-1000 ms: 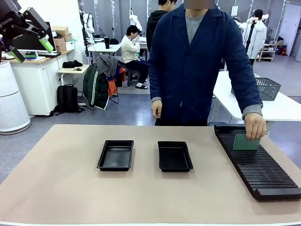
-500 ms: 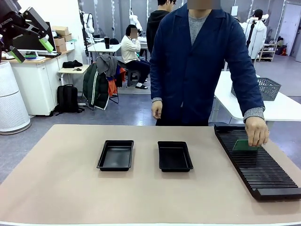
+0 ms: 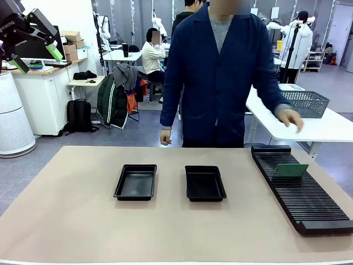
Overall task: Inspect and transfer BCBs to ESD trays.
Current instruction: Pick up the Blank PCB from the PCB Rack and place it in the left ESD tray.
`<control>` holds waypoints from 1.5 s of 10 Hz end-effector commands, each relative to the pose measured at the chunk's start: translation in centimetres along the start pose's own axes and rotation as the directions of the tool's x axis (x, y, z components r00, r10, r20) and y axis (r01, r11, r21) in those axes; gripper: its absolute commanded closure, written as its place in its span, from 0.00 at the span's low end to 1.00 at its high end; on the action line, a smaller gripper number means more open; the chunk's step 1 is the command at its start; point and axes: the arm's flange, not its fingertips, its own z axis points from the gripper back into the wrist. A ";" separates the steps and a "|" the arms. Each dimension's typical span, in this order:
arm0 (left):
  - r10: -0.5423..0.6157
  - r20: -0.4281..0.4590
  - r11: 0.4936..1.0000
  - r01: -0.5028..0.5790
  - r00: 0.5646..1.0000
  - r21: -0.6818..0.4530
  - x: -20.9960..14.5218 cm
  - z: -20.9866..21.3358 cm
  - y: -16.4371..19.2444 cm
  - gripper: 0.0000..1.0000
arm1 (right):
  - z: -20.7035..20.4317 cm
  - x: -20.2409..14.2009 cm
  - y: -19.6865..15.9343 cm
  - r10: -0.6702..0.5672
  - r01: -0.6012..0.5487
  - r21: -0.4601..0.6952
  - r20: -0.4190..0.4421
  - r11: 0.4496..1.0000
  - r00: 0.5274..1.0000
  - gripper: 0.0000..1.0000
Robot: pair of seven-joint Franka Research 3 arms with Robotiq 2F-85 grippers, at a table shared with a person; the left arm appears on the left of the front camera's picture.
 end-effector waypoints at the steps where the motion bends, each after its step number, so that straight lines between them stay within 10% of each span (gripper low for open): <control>1: 0.006 -0.002 1.000 -0.006 1.000 -0.005 -0.3 -0.2 0.1 0.00 | -0.1 0.0 0.1 0.005 -0.005 -0.001 -0.001 1.000 1.000 0.00; 9: 0.006 -0.002 1.000 -0.006 1.000 -0.005 -0.3 -0.2 0.1 0.00 | 0.0 0.0 0.0 0.000 0.000 0.000 0.000 1.000 1.000 0.00; 15: 0.006 -0.002 1.000 -0.006 1.000 -0.005 -0.3 -0.2 0.1 0.00 | -7.8 3.7 3.3 0.548 -0.557 -0.197 -0.101 0.807 0.830 0.00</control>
